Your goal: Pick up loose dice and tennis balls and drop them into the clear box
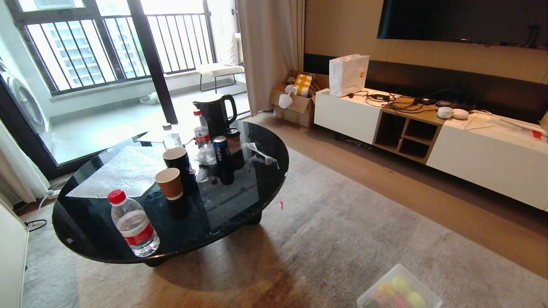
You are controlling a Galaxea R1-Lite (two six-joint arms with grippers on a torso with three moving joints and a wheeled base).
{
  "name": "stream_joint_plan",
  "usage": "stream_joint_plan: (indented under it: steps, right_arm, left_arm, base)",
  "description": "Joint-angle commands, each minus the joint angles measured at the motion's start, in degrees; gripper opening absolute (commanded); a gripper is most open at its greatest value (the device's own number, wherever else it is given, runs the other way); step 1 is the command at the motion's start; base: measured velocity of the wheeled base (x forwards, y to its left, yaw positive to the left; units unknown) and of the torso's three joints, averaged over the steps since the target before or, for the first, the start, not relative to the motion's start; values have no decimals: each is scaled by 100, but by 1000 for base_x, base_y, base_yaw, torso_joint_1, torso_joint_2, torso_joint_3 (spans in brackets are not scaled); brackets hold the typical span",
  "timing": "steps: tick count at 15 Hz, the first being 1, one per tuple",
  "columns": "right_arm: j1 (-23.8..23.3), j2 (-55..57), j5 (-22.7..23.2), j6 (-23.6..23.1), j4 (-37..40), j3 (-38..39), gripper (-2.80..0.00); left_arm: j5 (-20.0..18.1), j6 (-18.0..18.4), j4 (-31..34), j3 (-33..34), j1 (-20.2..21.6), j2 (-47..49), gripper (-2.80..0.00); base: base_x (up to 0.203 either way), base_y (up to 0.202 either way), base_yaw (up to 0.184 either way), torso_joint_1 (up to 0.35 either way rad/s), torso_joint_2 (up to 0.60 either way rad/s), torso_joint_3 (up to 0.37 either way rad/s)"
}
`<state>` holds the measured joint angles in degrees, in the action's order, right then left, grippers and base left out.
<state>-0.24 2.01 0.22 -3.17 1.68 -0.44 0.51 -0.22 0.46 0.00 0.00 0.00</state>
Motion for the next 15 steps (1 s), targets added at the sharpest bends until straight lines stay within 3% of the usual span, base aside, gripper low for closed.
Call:
stream_joint_plan:
  steps: [1,4,15]
  right_arm:
    - [1,10,-10,6,-28,9,-280]
    - [7,10,4,1,-10,7,-280]
    - [-2,10,-4,18,-10,0,-280]
  left_arm:
    - [2,-4,-2,0,0,0,-280]
    - [2,-4,-2,0,0,0,-280]
    - [2,-13,-2,0,0,0,-280]
  base:
    - [0,0,0,0,0,0]
    - [1,0,30,1,2,1]
    - [0,-8,160,2,3,3]
